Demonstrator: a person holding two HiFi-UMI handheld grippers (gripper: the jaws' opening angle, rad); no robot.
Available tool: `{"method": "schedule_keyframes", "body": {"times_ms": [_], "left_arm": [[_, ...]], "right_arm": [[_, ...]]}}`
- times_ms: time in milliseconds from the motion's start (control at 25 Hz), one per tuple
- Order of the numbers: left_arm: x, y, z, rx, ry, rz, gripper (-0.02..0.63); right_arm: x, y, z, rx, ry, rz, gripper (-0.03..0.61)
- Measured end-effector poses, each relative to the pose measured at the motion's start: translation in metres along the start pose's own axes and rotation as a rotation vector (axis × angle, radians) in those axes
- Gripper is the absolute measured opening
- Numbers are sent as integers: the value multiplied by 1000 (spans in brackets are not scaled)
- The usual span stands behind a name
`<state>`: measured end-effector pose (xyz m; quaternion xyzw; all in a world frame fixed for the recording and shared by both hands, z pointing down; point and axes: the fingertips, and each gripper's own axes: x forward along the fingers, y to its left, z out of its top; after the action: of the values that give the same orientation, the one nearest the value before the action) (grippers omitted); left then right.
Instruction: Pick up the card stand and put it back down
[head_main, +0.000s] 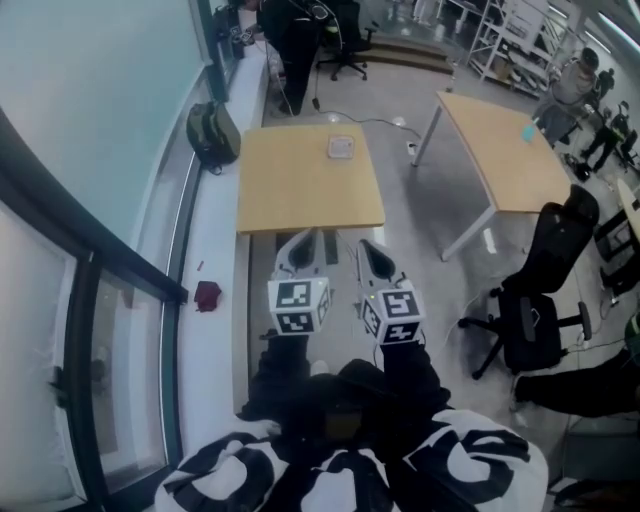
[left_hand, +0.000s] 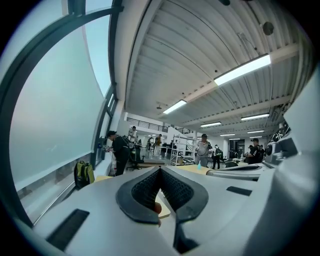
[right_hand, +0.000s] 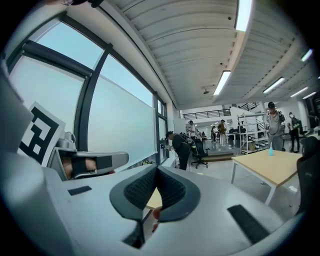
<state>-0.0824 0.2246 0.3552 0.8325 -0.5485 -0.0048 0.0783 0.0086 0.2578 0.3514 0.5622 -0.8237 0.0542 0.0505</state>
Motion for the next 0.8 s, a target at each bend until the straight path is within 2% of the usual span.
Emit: {"method": "schedule_keyframes", "body": {"times_ms": [280, 520, 800], "left_arm": [[52, 21, -11, -13, 44, -12, 8], [111, 36, -12, 18, 49, -11, 8], [214, 48, 9, 27, 48, 4, 8]], "right_arm": [[60, -24, -11, 44, 30, -9, 17], [124, -51, -11, 72, 27, 15, 17], [212, -109, 20, 78, -13, 65, 17]]}}
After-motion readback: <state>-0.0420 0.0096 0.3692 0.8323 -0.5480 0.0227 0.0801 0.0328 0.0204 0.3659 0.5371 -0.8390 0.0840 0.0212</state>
